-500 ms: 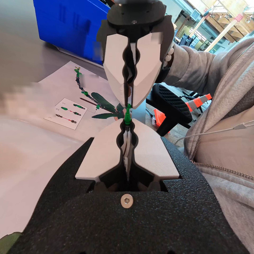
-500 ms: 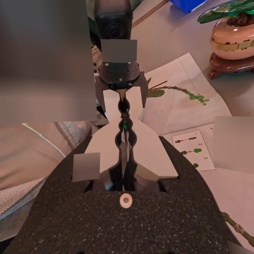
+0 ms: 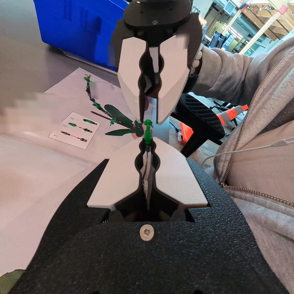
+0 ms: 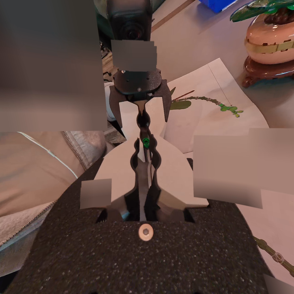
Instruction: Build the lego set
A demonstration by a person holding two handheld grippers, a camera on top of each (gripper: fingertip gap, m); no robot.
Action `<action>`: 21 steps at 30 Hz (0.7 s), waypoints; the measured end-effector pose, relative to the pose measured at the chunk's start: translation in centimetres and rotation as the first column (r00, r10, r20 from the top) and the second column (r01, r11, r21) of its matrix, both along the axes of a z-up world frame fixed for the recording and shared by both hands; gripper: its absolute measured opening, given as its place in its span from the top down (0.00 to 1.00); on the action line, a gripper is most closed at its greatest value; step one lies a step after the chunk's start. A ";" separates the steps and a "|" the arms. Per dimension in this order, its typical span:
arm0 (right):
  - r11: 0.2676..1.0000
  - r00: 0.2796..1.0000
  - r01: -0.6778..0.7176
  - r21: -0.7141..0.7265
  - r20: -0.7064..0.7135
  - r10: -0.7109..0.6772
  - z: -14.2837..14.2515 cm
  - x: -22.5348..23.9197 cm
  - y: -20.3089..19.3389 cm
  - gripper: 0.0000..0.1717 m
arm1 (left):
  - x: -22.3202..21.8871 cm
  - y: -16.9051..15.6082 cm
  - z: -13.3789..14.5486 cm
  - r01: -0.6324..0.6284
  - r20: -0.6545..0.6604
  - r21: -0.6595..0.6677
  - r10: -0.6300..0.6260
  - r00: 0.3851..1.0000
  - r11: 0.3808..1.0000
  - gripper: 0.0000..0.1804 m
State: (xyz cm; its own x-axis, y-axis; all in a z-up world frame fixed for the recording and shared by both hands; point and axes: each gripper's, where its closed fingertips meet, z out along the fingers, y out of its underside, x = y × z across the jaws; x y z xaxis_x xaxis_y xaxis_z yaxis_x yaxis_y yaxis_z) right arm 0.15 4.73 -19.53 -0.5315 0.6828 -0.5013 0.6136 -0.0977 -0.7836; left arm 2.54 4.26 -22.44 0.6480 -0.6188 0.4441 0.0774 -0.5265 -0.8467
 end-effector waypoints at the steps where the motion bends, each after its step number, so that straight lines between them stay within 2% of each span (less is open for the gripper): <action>1: 1.000 1.000 -0.004 0.019 0.004 0.003 -0.2 0.0 0.0 0.95 | 0.0 0.0 0.0 0.000 -0.004 0.000 0.000 1.000 1.000 0.97; 14: 0.975 0.994 -0.098 0.200 0.067 0.086 -1.9 1.2 -0.2 0.97 | 0.8 -0.4 -1.8 0.041 -0.130 -0.067 -0.050 0.990 0.997 0.97; 21: 0.962 0.989 -0.126 0.244 0.108 0.102 -2.8 1.9 -0.3 0.97 | 1.1 -0.7 -2.8 0.060 -0.203 -0.104 -0.080 0.976 0.993 0.97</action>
State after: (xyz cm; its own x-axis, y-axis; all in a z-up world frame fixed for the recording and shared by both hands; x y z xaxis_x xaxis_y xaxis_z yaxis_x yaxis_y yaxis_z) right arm 2.06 4.39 -22.30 -0.5718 0.7301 -0.3742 0.6812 0.1684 -0.7124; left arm 3.62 3.51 -25.20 0.6882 -0.6268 0.3653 -0.1334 -0.6043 -0.7855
